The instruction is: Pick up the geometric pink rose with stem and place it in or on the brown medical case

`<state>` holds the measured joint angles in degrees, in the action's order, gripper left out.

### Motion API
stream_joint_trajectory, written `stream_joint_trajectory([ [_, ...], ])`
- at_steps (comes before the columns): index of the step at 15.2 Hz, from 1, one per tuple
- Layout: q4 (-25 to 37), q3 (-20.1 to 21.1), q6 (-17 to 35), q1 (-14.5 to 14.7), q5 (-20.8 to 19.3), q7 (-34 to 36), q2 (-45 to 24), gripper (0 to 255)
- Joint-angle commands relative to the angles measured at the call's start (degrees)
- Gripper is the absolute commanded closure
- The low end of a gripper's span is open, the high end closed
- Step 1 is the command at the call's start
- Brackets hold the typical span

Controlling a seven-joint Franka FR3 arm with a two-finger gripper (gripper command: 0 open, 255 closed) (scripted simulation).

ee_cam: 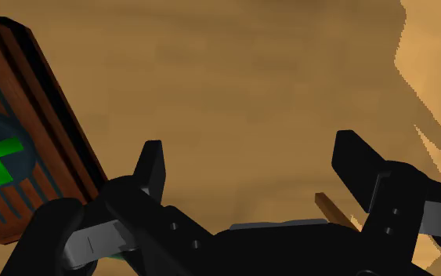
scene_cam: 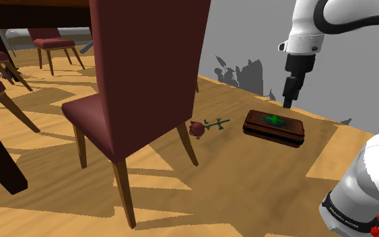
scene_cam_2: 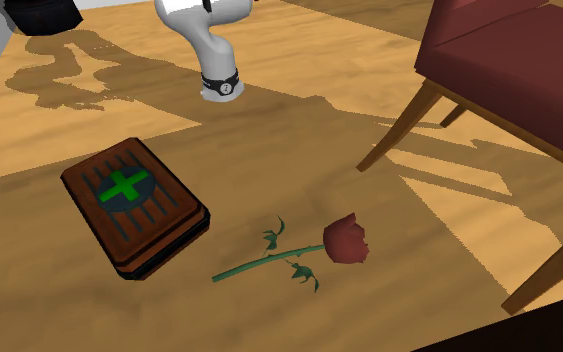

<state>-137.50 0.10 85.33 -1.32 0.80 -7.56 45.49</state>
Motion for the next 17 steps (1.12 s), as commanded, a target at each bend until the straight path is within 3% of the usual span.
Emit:
stream_joint_trajectory([
  [1,0.00,0.00,0.00,0.00,0.00,0.00,0.00,0],
  [9,2.62,-6.79,11.74,1.48,-3.19,-14.33,-15.28,0],
  [17,10.86,-11.35,20.48,3.26,-2.21,-28.42,-33.43,0],
])
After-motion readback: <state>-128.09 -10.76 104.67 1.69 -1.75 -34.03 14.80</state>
